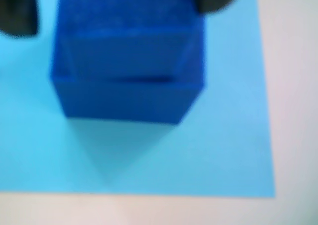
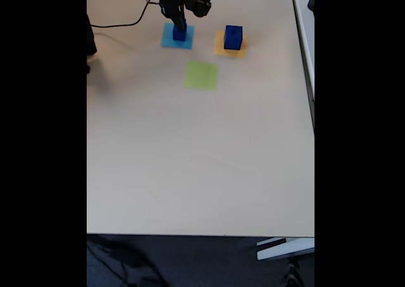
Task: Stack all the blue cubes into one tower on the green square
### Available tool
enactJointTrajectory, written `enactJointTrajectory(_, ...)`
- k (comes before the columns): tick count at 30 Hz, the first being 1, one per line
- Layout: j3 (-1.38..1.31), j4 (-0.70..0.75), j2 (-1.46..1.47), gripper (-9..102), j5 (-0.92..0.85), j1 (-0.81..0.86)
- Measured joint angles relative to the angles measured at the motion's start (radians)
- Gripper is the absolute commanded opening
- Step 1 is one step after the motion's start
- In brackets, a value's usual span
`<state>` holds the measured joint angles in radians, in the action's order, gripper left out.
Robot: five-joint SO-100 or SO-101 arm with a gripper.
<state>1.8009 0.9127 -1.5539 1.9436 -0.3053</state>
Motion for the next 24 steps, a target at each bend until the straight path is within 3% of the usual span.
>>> enactJointTrajectory(13, -0.141, 0.02, 0.035, 17, -0.034, 0.0)
enactJointTrajectory(24, -0.322, 0.02, 0.064, 14, -0.169, 0.077)
